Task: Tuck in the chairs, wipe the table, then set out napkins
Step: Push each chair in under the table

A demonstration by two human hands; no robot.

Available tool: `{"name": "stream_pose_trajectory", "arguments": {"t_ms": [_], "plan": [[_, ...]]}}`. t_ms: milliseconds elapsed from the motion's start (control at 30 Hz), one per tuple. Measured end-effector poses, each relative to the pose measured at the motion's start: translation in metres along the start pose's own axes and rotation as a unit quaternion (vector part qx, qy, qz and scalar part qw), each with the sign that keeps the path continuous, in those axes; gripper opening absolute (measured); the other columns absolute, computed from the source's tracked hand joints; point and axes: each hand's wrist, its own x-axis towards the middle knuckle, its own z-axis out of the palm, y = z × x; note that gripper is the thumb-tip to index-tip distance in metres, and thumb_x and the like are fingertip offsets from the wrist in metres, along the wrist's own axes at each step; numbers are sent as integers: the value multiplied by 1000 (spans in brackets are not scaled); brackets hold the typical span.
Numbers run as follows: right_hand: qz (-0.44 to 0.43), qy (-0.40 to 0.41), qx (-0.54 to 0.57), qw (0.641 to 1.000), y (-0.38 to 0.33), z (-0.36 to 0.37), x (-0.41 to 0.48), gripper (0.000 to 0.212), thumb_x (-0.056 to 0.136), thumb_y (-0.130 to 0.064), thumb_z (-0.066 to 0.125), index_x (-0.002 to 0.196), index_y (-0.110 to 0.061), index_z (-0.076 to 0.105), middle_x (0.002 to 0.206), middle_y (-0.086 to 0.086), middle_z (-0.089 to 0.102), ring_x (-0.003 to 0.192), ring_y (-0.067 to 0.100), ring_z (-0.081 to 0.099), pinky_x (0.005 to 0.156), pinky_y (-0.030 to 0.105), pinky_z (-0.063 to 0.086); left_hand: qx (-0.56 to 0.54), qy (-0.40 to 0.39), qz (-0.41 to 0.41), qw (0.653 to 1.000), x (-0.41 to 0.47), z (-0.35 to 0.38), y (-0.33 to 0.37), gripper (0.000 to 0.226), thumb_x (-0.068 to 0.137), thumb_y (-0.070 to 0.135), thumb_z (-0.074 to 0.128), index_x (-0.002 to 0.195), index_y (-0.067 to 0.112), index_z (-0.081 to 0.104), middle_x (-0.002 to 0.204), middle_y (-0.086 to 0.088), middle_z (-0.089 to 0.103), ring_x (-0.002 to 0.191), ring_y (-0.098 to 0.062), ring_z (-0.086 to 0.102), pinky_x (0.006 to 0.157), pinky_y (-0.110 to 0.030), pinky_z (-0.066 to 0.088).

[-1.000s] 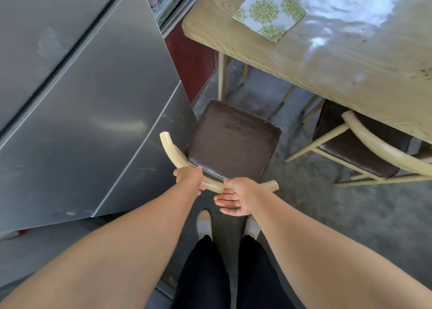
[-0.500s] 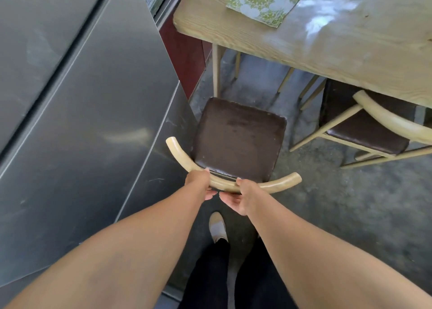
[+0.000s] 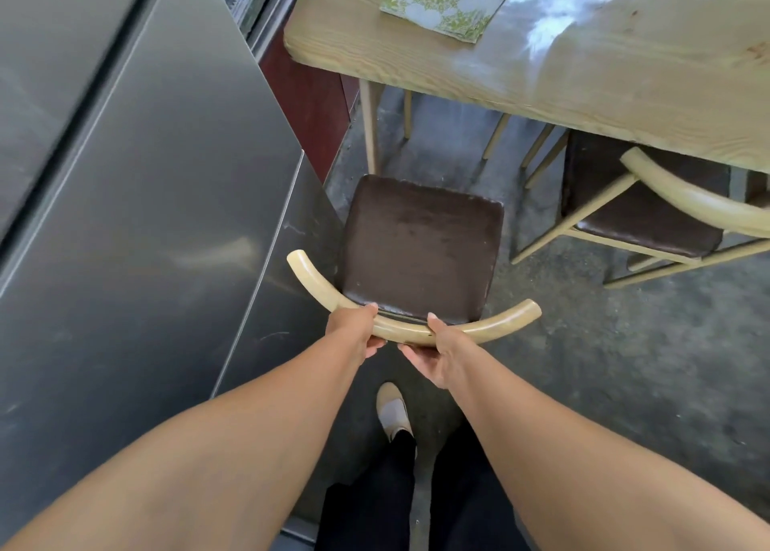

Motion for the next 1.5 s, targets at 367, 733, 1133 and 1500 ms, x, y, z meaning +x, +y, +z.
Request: {"name": "stream_pose_trajectory", "arguments": {"t_ms": [367,733,1133,1500], "plan": [[-56,18,-48,997,-40,14,12,43,93,-32,60,126,-6,49,103,20,69,60,32,70,31,19,45,-44,29,47,998,-10,13,44,34,89,22,68,116,3,58,92,-10,64,60,-23,64,58,-30,57],[-72,15,-19,997,-85,20,2,42,92,-31,62,125,-8,49,110,17,66,64,35,70,33,19,47,-56,58,59,995,-23,37,89,44,87,25,71,121,1,57,95,-10,62,74,-26,70,73,-30,60],[-76,24,-6,997,-179,45,3,43,89,-31,67,121,-6,52,105,17,70,68,30,73,34,19,48,-53,61,55,995,-1,85,173,45,87,31,71,120,5,58,101,-9,68,75,-23,71,74,-30,60],[-122,9,13,992,-258,72,21,38,92,-28,64,122,-8,53,103,20,69,63,30,72,36,17,49,-60,25,76,995,31,130,248,48,89,26,70,125,-1,56,96,-12,66,71,-25,70,72,-31,60]]}}
